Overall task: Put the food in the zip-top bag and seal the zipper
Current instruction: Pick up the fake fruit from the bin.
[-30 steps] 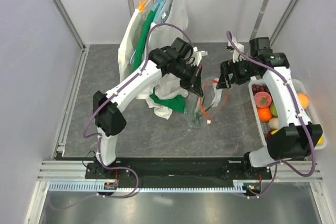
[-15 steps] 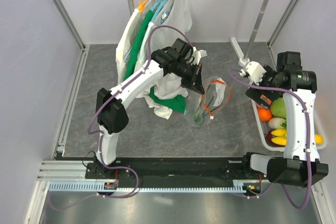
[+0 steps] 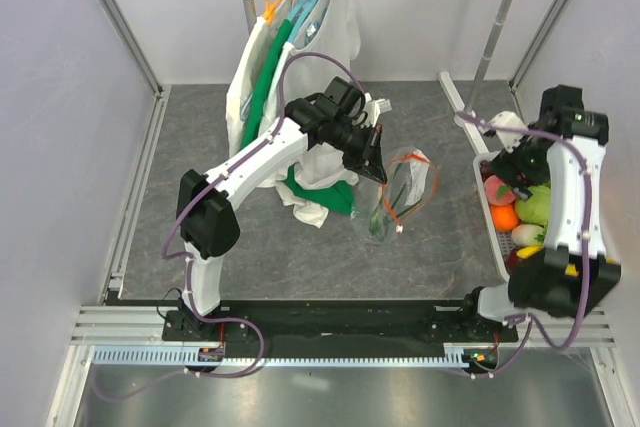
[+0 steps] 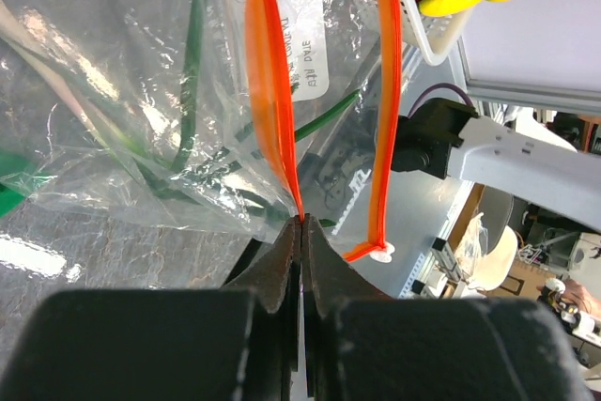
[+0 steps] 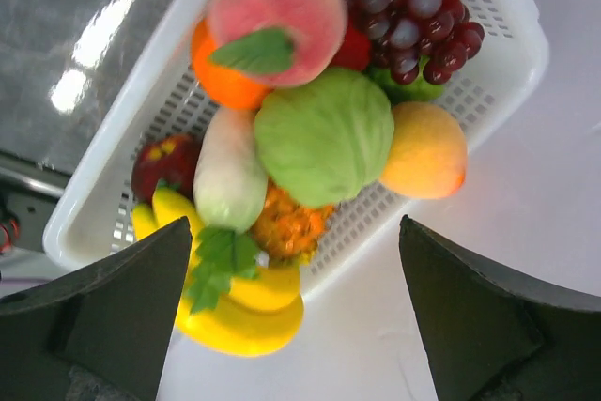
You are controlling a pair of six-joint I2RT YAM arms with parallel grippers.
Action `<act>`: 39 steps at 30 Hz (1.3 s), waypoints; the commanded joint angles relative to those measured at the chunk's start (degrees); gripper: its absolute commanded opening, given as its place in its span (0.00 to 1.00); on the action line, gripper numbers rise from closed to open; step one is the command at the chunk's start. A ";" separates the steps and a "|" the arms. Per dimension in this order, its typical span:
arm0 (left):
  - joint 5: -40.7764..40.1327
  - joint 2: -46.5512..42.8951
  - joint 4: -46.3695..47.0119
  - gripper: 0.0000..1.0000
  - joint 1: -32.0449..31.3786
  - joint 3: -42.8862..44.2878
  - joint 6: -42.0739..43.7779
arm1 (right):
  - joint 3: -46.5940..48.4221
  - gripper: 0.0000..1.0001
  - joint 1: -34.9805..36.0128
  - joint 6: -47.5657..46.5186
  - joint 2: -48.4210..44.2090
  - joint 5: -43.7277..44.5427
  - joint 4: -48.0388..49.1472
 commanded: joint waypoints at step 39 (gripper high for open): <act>-0.50 -3.16 1.31 0.02 0.67 -1.16 0.27 | -15.53 0.98 -11.16 -7.00 14.65 6.13 18.89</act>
